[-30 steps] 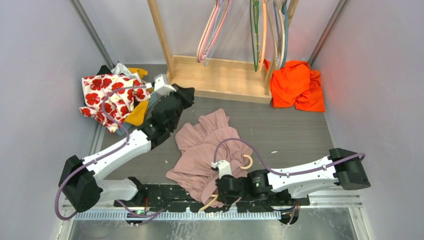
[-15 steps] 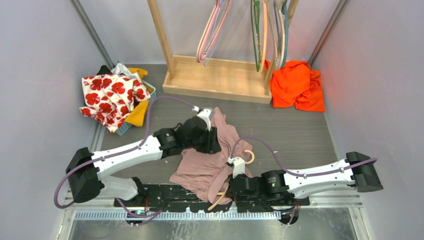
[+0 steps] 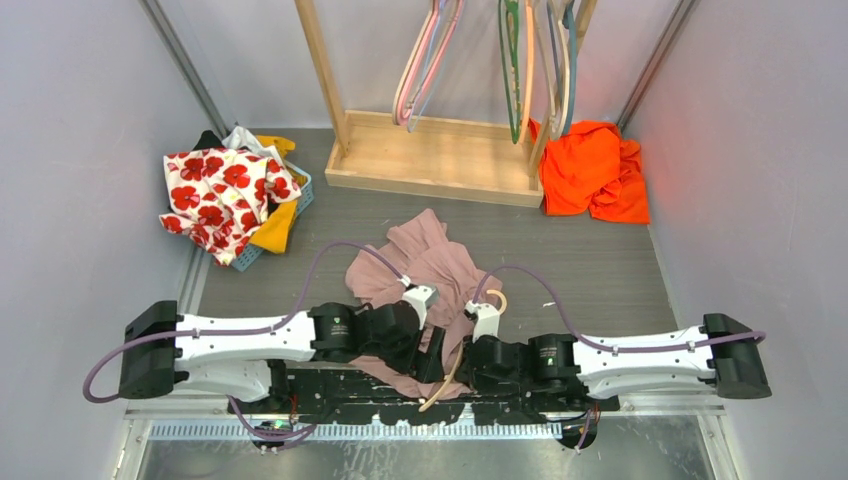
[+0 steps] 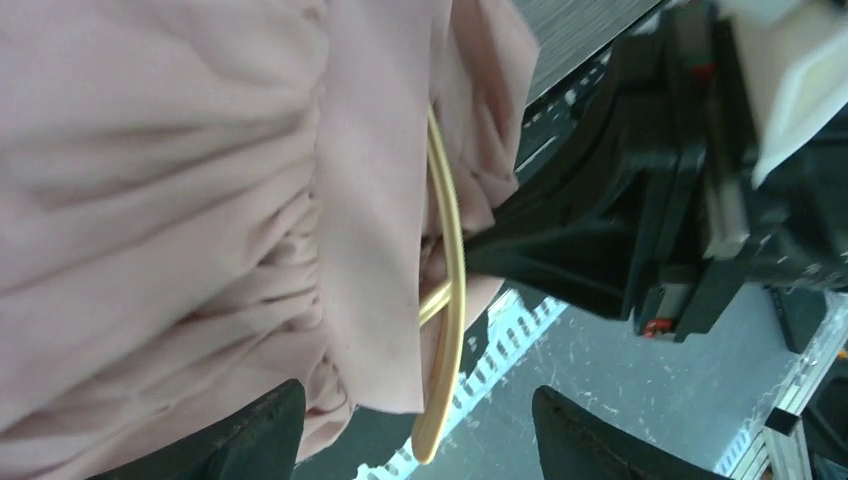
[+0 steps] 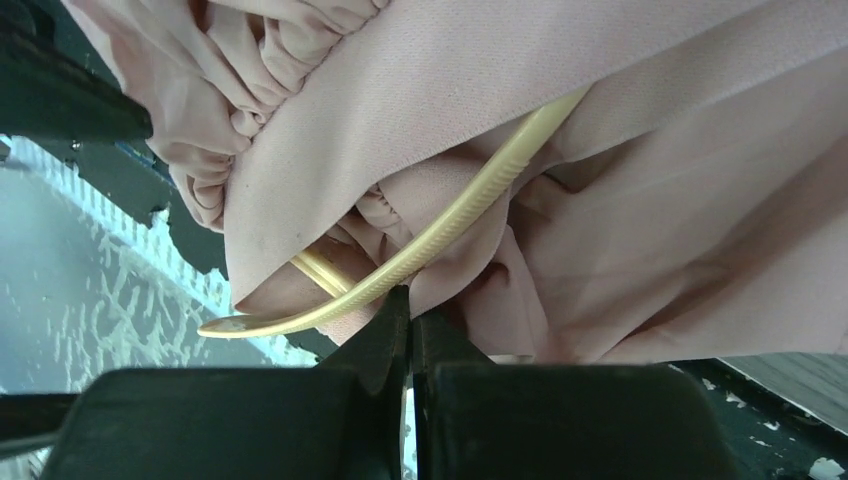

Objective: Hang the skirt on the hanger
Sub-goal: Hang the skirt on the hanger.

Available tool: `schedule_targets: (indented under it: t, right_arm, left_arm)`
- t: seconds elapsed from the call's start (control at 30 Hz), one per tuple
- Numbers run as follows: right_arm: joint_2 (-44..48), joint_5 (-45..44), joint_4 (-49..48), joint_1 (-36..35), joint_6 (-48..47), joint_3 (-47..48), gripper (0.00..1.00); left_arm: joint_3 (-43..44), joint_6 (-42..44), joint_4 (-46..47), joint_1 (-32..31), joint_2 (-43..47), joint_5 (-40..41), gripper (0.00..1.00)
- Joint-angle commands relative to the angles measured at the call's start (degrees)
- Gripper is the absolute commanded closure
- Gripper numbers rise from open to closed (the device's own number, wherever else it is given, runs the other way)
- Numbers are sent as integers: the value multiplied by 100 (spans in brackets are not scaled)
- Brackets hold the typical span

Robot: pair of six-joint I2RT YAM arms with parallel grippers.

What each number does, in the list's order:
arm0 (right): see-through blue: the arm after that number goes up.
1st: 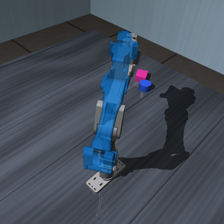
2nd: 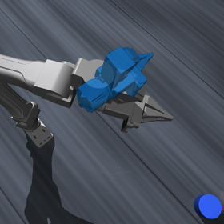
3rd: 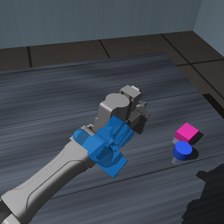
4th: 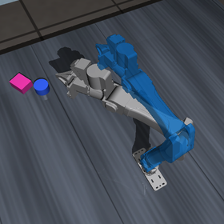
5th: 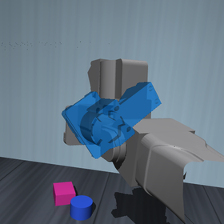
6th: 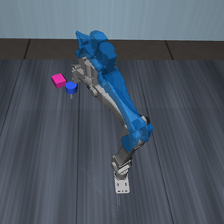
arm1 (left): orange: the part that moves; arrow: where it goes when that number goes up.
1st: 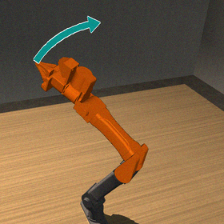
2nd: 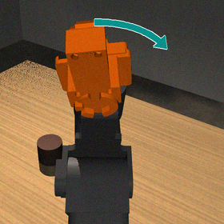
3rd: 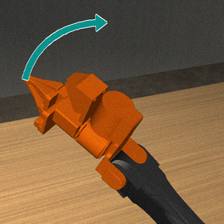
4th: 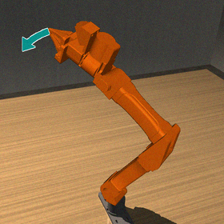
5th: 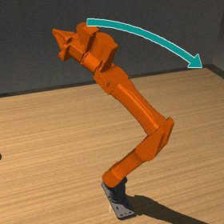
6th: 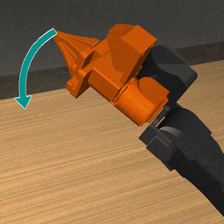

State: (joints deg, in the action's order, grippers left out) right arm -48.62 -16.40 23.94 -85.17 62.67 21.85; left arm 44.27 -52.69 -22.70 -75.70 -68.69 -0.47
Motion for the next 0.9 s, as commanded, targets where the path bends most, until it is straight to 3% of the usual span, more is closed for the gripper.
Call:
schedule_targets:
  t: [0.0, 0.43, 0.5, 0.53, 0.6, 0.63, 0.77, 0.87]
  right_arm:
    - [-168, 195, -250, 273, -116, 158, 99]
    - [-705, 600, -532, 763, -590, 397, 99]
    - [-761, 685, -555, 872, -680, 462, 99]
    - [-790, 717, -569, 936, -728, 492, 99]
    - [-811, 762, -588, 1041, -791, 547, 99]
    - [-824, 796, -592, 1098, -832, 575, 99]
    - [-776, 856, -497, 1227, -947, 718, 93]
    - [-463, 813, -170, 1231, -1038, 861, 69]
  left_arm:
    - [-21, -234, -33, -243, -222, 309, 16]
    - [211, -312, -15, -428, -1627, 1157, 20]
    - [270, -361, -20, -428, -1761, 1272, 33]
    - [300, -387, -35, -428, -1821, 1306, 46]
    - [340, -453, -63, -428, -1900, 1355, 84]
    - [347, -477, -59, -418, -1919, 1361, 96]
    - [333, -625, -199, -421, -1769, 1456, 100]
    - [155, -736, -235, -392, -1446, 1603, 100]
